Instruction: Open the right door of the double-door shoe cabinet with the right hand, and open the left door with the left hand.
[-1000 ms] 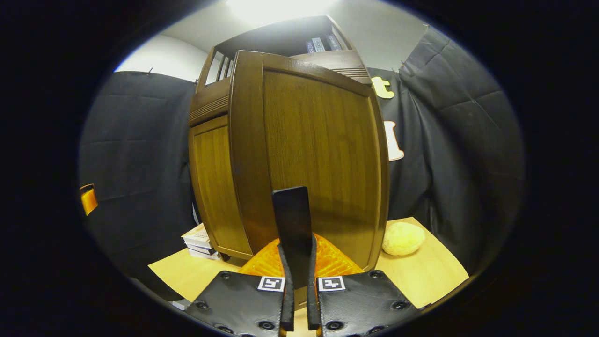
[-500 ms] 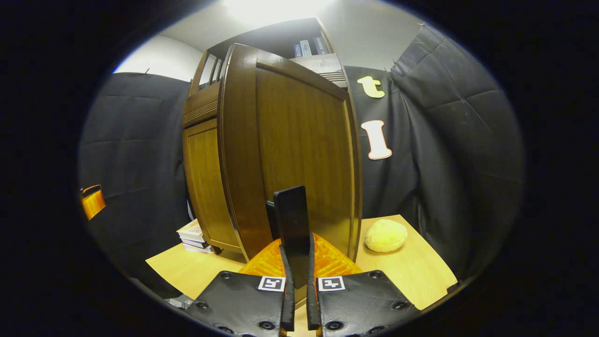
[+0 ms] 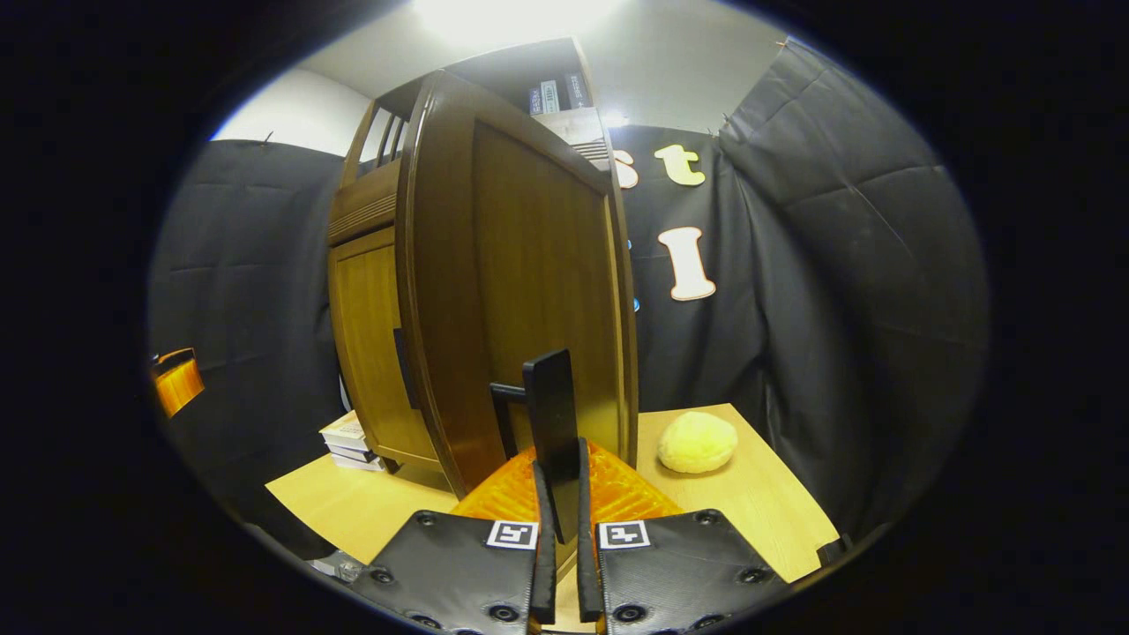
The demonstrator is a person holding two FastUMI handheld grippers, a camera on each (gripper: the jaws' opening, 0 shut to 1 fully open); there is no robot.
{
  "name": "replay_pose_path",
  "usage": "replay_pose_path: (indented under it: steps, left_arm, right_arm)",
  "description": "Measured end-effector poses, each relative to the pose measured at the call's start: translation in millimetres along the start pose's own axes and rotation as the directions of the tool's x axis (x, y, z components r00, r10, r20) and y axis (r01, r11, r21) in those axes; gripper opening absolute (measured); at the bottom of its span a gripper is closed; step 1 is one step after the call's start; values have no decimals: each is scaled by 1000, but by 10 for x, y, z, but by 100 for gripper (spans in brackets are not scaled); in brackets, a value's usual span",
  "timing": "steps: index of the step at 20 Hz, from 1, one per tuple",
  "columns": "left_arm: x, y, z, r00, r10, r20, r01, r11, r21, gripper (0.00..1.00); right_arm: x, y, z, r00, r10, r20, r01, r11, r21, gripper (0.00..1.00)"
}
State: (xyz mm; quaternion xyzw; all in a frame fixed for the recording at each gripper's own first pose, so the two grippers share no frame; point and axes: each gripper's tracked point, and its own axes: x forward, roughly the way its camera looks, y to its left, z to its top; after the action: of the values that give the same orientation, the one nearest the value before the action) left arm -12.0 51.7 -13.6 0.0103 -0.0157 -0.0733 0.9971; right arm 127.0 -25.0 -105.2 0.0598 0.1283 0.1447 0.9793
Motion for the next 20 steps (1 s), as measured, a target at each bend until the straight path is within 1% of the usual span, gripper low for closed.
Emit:
replay_pose_path:
  steps: [2,3,4,5,6,7,9,10,11,12,13,14,15,16,20]
  left_arm:
    - [26,-110,6,1000,-8,1,8,1000,2,96]
    - [44,-181,14,1000,-12,-1,12,1000,2,96]
    - [56,-238,6,1000,-17,-3,17,1000,1,96]
    - [67,-282,6,1000,-20,-5,20,1000,3,96]
    - [90,-299,2,1000,-23,-5,23,1000,6,96]
    - [116,-335,6,1000,-27,-6,27,1000,6,96]
    - [167,-407,8,999,-37,-8,37,999,4,96]
    - [194,-421,0,999,-42,-9,42,999,4,96]
    - [224,-439,-4,999,-45,-9,45,999,7,96]
    - [243,-450,-6,999,-48,-8,48,999,8,96]
    - [271,-468,-10,999,-52,-9,52,999,10,96]
    - [284,-478,-17,998,-56,-8,56,998,11,96]
    - [309,-479,-11,998,-57,-6,57,998,16,96]
    - [325,-464,-14,998,-56,-5,56,998,21,96]
    - [441,-408,-18,998,-56,-2,56,998,12,96]
  right_arm:
    - [-31,-69,-21,1000,-4,1,4,1000,3,11]
    - [-35,-121,-25,1000,-8,4,8,1000,2,8]
    - [-48,-174,-28,1000,-11,4,11,1000,1,8]
    - [-57,-221,-42,1000,-13,5,13,1000,3,11]
    - [-65,-272,-40,1000,-13,5,13,1000,6,7]
    - [-69,-323,-40,1000,-15,6,15,1000,8,11]
    - [-82,-436,-55,1000,-27,9,27,1000,5,11]
    - [-86,-493,-51,999,-36,9,36,999,1,7]
    - [-81,-545,-54,999,-45,10,45,999,-4,11]
    - [-80,-602,-45,998,-55,9,56,998,-8,7]
    - [-79,-649,-45,998,-69,10,69,998,-8,5]
    - [-75,-716,-39,996,-85,12,85,996,-6,10]
    - [-70,-762,-28,995,-93,17,94,996,-4,6]
    - [-88,-757,-30,996,-84,14,84,996,7,4]
    - [-117,-754,-67,995,-95,19,95,996,2,5]
